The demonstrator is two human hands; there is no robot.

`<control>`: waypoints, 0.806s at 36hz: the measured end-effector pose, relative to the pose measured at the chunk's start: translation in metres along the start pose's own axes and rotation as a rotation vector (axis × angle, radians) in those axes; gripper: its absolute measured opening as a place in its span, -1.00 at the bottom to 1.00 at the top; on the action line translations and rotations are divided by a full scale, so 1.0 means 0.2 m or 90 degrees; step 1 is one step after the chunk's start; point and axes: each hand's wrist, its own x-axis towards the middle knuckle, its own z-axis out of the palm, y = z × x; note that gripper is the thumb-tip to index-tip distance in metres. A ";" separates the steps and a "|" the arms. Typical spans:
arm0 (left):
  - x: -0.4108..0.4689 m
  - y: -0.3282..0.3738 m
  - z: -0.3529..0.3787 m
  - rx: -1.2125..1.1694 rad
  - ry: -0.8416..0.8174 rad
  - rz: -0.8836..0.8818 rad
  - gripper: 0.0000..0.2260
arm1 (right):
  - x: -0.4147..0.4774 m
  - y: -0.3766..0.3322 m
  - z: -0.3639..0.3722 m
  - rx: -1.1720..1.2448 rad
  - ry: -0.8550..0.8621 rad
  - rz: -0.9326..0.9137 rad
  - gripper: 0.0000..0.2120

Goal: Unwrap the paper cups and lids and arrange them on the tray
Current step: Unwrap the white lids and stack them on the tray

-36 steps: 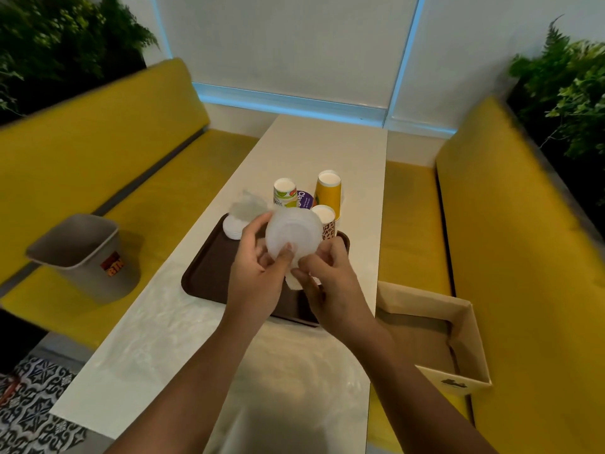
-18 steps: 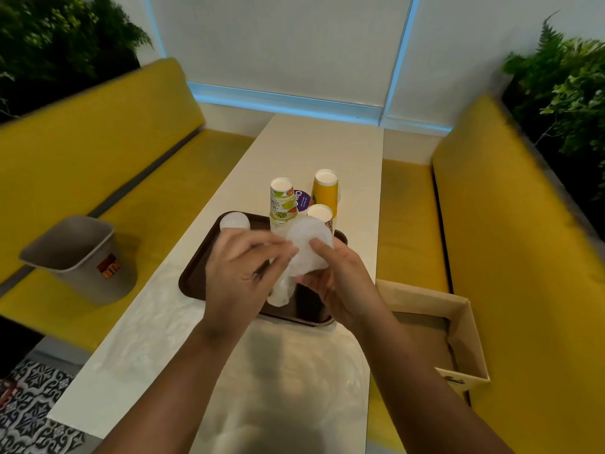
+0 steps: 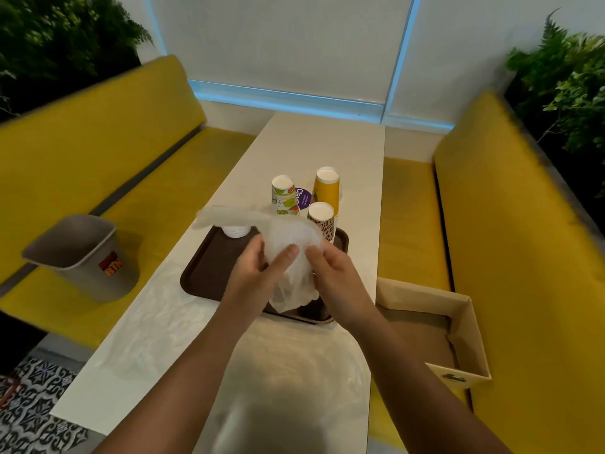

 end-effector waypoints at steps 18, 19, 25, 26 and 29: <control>0.03 0.00 -0.01 0.101 0.099 0.116 -0.19 | 0.04 0.13 -0.13 -0.424 -0.113 -0.136 -0.90; 0.03 0.00 -0.02 0.113 0.078 0.128 -0.17 | 0.05 0.08 -0.14 -0.302 -0.094 -0.082 -0.81; 0.02 0.06 -0.02 0.166 -0.008 0.224 -0.46 | 0.06 -0.05 -0.12 0.056 -0.139 0.041 -0.54; 0.02 0.07 -0.02 0.177 0.013 0.251 -0.52 | 0.05 -0.06 -0.12 0.068 -0.128 0.024 -0.56; 0.01 0.06 -0.02 0.202 0.094 0.365 -0.69 | 0.04 -0.08 -0.11 0.164 -0.105 0.009 -0.61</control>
